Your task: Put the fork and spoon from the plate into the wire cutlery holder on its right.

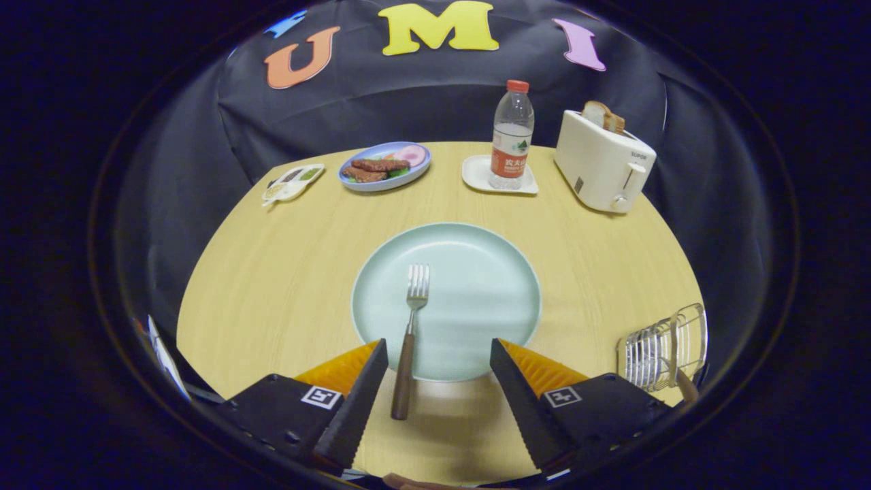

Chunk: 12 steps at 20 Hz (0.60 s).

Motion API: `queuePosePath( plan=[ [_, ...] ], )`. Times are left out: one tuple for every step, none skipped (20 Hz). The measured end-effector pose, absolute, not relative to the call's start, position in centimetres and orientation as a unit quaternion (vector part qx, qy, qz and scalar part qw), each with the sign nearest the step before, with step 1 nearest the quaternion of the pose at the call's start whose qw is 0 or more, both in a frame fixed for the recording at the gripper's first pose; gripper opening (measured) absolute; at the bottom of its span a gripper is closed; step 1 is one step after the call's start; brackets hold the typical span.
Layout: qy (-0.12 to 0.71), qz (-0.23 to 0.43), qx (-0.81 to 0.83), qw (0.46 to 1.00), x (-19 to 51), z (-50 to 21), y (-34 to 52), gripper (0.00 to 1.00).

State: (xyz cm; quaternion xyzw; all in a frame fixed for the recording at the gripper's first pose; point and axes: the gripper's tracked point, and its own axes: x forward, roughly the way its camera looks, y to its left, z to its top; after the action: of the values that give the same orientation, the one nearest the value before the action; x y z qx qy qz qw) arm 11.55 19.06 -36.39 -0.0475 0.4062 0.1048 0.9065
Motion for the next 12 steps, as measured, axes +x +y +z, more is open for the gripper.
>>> queuePosePath(
  plan=[
    [0.41, 0.102, -0.046, 0.905, 11.7, -36.9, 19.4, 0.9],
    [0.417, 0.1, -0.04, 0.903, 11.8, -37.6, 20.0, 0.86],
    [0.427, 0.103, -0.034, 0.898, 11.7, -38.2, 20.6, 0.83],
    [0.433, 0.101, -0.034, 0.895, 11.8, -38.8, 20.9, 0.8],
    [0.433, 0.092, -0.038, 0.896, 12.1, -39.1, 20.8, 0.8],
    [0.435, 0.089, -0.035, 0.895, 12.4, -39.5, 21.0, 0.72],
    [0.441, 0.086, -0.035, 0.893, 12.4, -39.8, 21.2, 0.64],
    [0.448, 0.085, -0.036, 0.889, 12.2, -40.1, 21.3, 0.57],
    [0.447, 0.086, -0.036, 0.89, 12.2, -39.7, 21.5, 0.49],
    [0.445, 0.088, -0.037, 0.89, 12.6, -40.0, 21.6, 0.42],
    [0.442, 0.088, -0.042, 0.892, 12.6, -39.8, 21.5, 0.37],
    [0.442, 0.09, -0.045, 0.891, 12.6, -39.9, 21.6, 0.31]
  ],
)
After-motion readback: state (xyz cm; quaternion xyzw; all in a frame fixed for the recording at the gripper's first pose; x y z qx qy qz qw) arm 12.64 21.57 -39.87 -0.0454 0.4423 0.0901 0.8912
